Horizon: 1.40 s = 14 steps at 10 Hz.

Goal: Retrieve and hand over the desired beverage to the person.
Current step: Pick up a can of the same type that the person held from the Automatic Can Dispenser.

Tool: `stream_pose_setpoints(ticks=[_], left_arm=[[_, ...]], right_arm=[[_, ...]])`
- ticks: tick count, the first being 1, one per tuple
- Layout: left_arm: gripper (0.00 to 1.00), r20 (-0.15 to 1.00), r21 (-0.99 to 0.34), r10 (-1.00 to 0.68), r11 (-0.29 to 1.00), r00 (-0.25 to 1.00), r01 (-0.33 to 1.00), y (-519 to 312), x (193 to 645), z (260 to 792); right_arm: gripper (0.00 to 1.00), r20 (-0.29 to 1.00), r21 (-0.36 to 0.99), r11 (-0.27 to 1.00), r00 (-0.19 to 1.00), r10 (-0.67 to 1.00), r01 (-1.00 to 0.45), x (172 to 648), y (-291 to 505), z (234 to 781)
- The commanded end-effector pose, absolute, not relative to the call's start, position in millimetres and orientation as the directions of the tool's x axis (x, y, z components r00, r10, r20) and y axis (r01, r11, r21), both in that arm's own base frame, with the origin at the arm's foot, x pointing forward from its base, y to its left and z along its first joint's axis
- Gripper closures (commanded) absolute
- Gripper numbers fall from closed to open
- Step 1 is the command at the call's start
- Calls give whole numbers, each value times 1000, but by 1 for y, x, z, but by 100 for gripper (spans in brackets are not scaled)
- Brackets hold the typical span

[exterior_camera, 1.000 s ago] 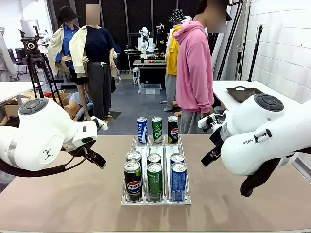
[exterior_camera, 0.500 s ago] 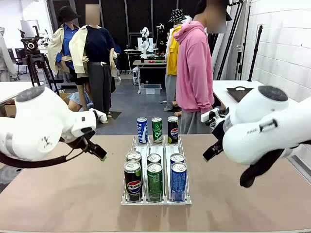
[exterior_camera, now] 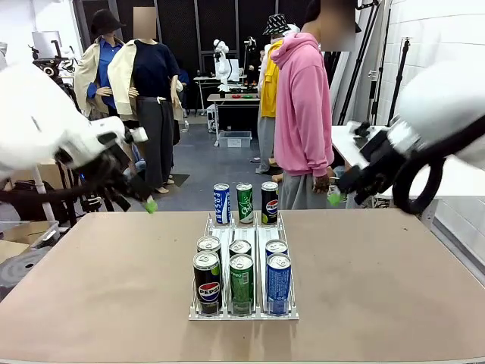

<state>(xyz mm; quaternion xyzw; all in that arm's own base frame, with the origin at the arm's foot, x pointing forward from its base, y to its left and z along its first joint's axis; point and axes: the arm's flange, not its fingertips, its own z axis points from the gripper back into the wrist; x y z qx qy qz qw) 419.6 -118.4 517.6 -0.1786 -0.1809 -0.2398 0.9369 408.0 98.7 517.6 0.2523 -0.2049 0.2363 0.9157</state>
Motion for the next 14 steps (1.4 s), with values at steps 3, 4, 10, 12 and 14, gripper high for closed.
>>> stream_pose_setpoints(ticks=[3,4,10,12,14], left_arm=[[0,507,-596,-199,623,839,507,-35,422,557],[0,540,-652,-111,572,834,498,1,407,560],[0,650,-676,106,533,752,509,133,348,546],[0,648,-685,106,513,754,517,146,357,523],[0,651,-692,107,491,751,529,155,361,511]], right_arm=[[0,491,757,437,864,108,-485,424,20,490],[0,476,806,364,877,72,-467,421,-5,474],[0,551,827,190,829,-94,-529,377,-126,435],[0,570,815,201,815,-104,-544,367,-133,445],[0,583,804,218,806,-100,-554,364,-132,457]])
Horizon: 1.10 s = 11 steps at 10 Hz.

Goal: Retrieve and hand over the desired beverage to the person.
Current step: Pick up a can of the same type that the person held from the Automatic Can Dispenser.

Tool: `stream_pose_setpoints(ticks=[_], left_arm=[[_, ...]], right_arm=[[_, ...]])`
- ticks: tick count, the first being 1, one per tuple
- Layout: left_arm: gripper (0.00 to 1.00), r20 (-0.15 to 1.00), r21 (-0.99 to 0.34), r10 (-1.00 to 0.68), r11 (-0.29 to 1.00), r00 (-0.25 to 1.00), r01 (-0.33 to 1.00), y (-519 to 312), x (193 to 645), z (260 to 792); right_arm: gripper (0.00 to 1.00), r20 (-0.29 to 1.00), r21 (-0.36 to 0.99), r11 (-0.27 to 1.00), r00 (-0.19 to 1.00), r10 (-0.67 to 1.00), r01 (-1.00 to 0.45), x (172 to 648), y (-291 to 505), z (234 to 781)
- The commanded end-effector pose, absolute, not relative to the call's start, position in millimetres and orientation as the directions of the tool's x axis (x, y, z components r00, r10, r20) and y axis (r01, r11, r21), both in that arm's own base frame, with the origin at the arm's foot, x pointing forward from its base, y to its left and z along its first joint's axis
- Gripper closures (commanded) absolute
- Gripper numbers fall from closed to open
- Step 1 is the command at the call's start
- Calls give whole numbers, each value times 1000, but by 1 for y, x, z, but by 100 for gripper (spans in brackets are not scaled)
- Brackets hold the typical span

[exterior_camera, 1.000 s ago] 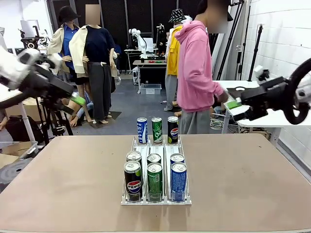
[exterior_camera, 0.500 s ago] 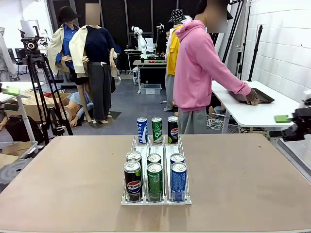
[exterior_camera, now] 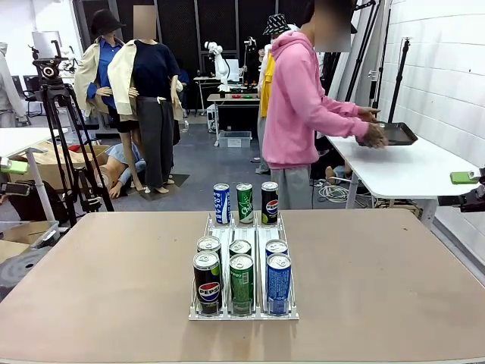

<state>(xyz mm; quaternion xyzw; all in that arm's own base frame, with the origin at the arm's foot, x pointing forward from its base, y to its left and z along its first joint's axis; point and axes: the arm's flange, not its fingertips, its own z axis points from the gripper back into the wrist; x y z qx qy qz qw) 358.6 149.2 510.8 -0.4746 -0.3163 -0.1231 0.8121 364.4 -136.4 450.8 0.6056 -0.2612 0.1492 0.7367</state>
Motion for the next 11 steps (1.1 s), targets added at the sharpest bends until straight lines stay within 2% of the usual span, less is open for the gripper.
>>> stream_pose_setpoints(ticks=[1,6,7,8,11], left_arm=[[0,656,-698,123,472,744,538,160,358,503],[0,667,-709,137,421,733,566,168,351,489],[0,680,-695,128,426,722,579,167,349,490],[0,643,-719,126,439,755,539,168,349,492],[0,643,-719,126,439,755,539,168,349,492]], right_arm=[[0,580,803,230,809,-92,-550,363,-128,462],[0,576,792,276,817,-41,-545,369,-127,463],[0,588,793,244,807,-62,-559,367,-125,463],[0,588,793,244,807,-62,-559,367,-125,463],[0,588,793,244,807,-62,-559,367,-125,463]])
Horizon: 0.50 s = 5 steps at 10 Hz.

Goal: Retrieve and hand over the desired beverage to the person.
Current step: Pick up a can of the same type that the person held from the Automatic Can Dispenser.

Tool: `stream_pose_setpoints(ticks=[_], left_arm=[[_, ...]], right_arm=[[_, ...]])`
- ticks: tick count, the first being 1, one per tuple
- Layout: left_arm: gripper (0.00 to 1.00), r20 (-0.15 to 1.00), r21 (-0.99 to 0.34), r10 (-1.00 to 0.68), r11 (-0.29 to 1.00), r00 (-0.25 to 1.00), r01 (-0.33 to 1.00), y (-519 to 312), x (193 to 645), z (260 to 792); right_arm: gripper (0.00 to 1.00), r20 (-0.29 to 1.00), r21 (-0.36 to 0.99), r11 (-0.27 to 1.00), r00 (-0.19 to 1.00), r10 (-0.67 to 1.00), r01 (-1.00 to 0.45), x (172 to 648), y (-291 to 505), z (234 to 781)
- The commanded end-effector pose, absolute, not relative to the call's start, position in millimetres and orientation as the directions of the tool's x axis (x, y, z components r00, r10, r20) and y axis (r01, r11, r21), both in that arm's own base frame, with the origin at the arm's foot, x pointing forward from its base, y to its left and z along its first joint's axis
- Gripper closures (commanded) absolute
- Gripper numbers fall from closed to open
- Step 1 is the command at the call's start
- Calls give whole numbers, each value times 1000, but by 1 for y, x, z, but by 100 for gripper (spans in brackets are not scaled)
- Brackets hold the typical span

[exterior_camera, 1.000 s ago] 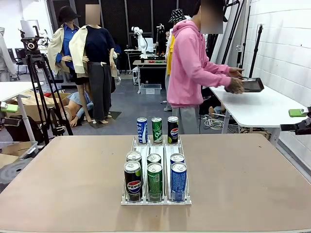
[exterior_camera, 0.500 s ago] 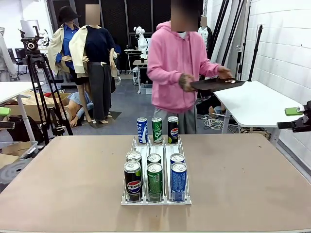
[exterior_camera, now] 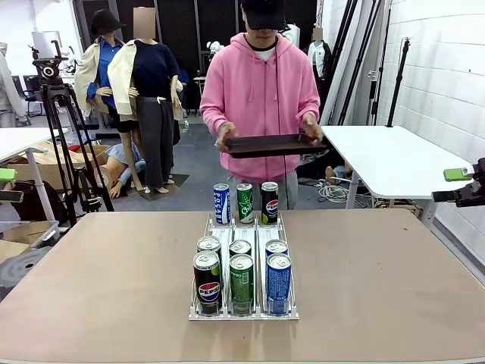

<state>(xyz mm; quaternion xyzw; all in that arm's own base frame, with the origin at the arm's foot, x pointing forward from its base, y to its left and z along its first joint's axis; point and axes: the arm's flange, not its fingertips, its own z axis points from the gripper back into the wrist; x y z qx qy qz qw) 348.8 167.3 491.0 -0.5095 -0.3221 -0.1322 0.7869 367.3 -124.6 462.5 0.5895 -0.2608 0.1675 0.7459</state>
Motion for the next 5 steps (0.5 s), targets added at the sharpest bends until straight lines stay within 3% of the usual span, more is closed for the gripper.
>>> stream_pose_setpoints(ticks=[1,5], left_arm=[[0,643,-719,126,439,755,539,168,349,492],[0,643,-719,126,439,755,539,168,349,492]], right_arm=[[0,588,793,244,807,-62,-559,367,-125,463],[0,588,793,244,807,-62,-559,367,-125,463]])
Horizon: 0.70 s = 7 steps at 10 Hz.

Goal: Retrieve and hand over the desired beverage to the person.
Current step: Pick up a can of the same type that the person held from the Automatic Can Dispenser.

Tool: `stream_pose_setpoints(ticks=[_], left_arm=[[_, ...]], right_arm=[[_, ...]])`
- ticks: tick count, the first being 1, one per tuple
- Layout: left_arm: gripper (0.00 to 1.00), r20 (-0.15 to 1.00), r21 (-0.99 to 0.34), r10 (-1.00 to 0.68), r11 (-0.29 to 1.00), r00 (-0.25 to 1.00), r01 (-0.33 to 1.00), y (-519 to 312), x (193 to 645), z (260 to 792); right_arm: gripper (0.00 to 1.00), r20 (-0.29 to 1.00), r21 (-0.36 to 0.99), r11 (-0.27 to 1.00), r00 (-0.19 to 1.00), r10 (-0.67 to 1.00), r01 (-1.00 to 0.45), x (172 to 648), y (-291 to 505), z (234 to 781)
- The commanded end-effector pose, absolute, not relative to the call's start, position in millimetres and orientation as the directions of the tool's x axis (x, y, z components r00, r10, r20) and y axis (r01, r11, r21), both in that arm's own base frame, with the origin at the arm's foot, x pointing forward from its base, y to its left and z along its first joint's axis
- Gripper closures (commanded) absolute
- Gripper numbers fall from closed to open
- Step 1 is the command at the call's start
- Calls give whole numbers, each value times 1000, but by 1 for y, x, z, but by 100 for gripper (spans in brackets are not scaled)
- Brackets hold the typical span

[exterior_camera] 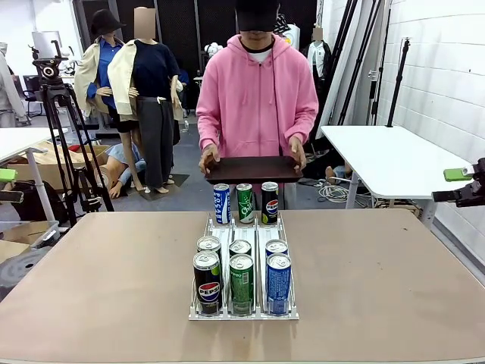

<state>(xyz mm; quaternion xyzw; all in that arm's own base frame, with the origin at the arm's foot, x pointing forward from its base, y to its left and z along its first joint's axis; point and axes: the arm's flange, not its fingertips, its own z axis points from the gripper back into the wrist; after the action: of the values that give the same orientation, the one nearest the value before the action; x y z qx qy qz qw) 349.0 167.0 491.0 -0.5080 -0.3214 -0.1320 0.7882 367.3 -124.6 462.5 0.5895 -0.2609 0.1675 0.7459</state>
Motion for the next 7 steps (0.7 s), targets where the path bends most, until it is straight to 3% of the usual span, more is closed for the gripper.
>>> stream_pose_setpoints(ticks=[1,7], left_arm=[[0,643,-719,126,439,755,539,168,349,492],[0,643,-719,126,439,755,539,168,349,492]], right_arm=[[0,588,793,244,807,-62,-559,367,-125,463],[0,588,793,244,807,-62,-559,367,-125,463]])
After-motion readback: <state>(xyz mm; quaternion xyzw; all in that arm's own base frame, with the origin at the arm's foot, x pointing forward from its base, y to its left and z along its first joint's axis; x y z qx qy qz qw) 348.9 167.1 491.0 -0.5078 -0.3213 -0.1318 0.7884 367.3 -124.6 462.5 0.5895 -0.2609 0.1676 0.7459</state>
